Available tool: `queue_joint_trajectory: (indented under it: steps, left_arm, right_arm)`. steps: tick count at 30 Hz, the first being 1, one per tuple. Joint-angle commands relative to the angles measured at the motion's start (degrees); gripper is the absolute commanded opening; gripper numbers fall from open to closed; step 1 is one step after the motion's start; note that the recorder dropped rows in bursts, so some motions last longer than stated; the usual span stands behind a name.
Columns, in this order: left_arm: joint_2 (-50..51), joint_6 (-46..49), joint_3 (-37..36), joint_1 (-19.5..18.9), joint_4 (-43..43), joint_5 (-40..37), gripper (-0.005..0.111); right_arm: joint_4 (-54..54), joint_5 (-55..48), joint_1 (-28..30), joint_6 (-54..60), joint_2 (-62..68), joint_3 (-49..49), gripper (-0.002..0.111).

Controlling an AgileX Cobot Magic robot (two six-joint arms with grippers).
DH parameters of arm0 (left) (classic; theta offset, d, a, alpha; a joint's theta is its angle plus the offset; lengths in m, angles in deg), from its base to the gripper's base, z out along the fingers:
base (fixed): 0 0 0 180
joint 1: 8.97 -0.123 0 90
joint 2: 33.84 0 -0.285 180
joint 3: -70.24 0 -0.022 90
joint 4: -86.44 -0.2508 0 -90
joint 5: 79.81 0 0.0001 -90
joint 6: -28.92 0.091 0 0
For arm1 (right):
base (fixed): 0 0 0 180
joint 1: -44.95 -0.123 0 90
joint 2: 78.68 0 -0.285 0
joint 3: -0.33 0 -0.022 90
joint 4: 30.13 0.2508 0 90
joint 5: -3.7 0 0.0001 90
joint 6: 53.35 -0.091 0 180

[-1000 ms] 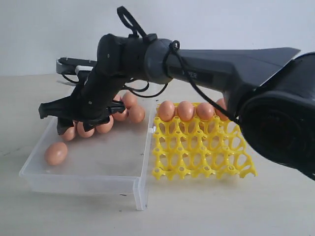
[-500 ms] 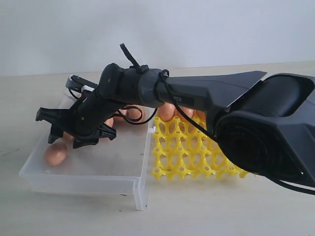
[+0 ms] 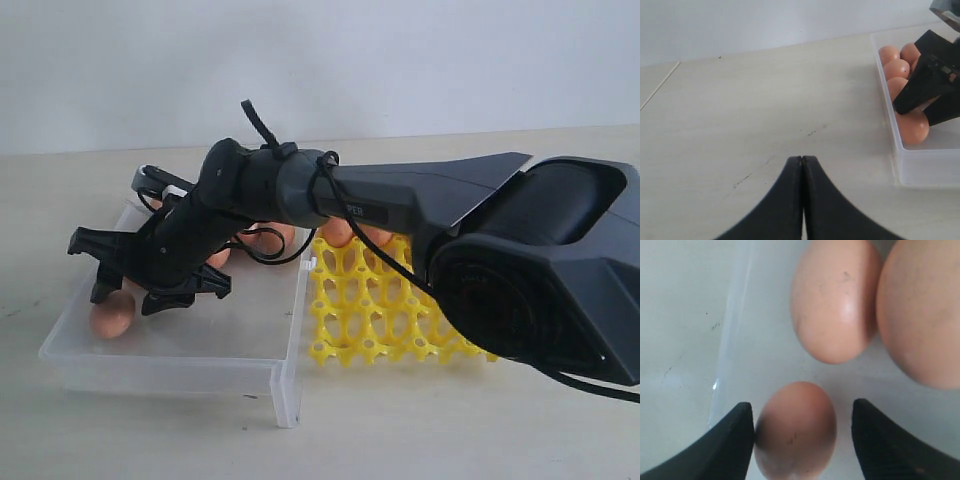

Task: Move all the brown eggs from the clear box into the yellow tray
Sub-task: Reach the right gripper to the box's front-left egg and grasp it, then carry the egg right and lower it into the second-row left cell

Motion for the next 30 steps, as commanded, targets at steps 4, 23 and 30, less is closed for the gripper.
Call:
queue_joint_trajectory:
  steps: [4,23,30]
  left_arm:
    - [0.0,-0.3,0.2,0.3,0.1,0.5,0.0]
    - [0.0,-0.3,0.2,0.3,0.1,0.5,0.0]
    - [0.0,-0.3,0.2,0.3,0.1,0.5,0.0]
  right_arm:
    - [1.0,1.5,-0.6,0.6,1.2,-0.3,0.05]
    - [-7.1,1.5,-0.6,6.0,-4.5,-0.1,0.0]
    - [-8.3,6.5,-1.2,11.7,-12.4,6.3,0.0]
